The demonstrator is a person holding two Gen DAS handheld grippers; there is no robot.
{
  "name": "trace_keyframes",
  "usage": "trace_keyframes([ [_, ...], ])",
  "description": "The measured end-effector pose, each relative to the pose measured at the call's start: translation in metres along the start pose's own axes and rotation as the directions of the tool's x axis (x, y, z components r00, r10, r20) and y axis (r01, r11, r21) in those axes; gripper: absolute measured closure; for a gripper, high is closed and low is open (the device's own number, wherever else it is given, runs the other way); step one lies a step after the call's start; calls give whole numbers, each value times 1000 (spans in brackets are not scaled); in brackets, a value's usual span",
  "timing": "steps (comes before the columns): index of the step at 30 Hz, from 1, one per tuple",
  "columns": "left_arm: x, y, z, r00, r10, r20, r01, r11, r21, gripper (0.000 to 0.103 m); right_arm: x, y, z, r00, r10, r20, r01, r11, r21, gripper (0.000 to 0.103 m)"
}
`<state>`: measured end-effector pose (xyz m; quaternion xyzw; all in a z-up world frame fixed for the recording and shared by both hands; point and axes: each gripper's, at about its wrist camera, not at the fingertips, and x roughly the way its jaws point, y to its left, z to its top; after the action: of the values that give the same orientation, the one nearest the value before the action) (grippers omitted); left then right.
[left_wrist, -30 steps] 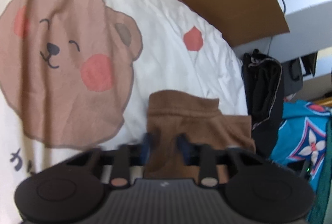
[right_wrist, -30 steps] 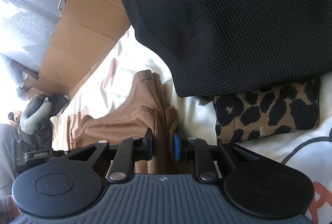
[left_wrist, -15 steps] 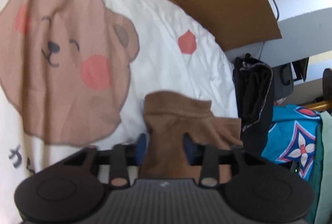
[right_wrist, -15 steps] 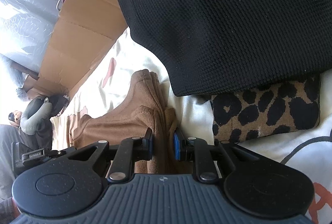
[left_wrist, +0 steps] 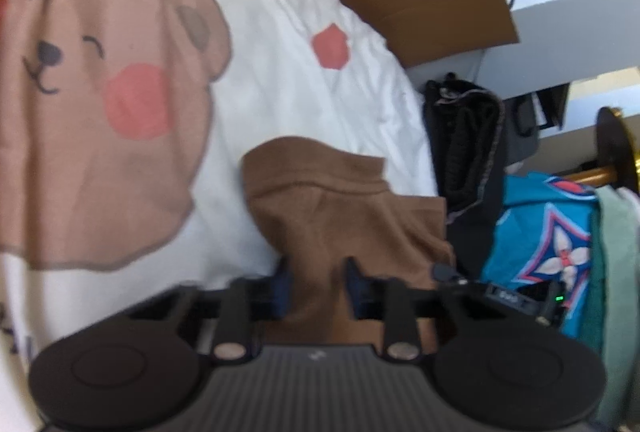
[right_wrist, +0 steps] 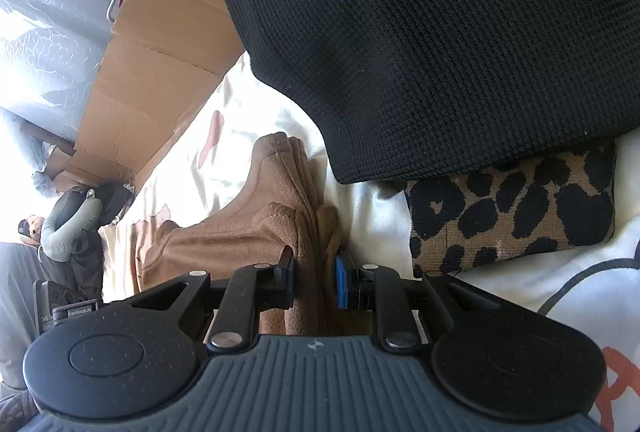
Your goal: Fold clothes
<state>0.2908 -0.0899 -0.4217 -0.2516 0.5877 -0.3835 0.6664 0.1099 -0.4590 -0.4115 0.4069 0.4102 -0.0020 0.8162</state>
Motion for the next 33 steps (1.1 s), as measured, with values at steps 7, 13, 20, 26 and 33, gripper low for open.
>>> trace_keyframes([
  [7,-1,4,-3,1000,26,12,-26,999,-32,65,1,4,3,1000,-16,-6,16,999,-28,81],
  [13,5,3,-5,1000,30,0,-30,999,-20,51,10,2,8,999,-40,-31,38,998,-55,73],
  [20,3,5,-12,999,14,-30,-14,1000,-14,51,14,2,13,996,-50,-68,43,994,-104,67],
  [26,7,11,-9,1000,-17,0,17,996,-83,53,19,-8,16,996,-18,-88,15,999,-38,69],
  [33,9,10,-7,998,-55,-26,53,995,-89,77,11,-1,20,995,36,-89,-45,994,-97,78],
])
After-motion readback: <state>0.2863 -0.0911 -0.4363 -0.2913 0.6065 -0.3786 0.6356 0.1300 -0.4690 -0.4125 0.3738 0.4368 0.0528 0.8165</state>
